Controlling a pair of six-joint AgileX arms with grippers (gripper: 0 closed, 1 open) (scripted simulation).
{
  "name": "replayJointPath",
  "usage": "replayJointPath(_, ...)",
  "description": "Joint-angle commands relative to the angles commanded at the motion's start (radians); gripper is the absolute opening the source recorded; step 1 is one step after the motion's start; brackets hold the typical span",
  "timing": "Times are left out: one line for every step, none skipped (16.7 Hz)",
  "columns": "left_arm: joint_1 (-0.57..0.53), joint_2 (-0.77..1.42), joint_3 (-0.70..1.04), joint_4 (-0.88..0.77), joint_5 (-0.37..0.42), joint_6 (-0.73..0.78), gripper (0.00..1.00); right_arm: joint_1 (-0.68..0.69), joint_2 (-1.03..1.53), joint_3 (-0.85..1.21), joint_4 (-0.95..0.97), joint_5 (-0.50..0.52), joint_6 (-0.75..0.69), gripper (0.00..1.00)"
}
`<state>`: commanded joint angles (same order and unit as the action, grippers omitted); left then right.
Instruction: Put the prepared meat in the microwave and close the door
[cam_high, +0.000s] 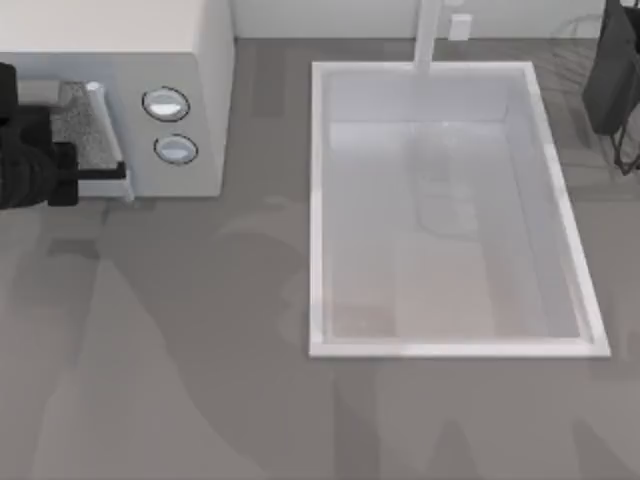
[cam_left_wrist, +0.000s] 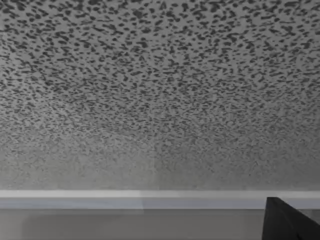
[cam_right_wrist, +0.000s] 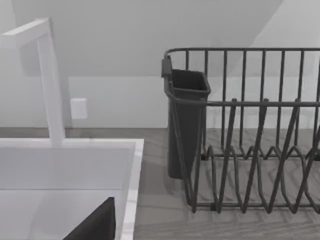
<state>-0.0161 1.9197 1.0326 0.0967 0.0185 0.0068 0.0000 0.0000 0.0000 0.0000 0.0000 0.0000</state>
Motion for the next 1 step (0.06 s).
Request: replayJointPath(0.000,0.004,0.005,0.000,0.000,0.000,0.00,0.000,0.000,0.000,0.000,0.000,0.000,1.00)
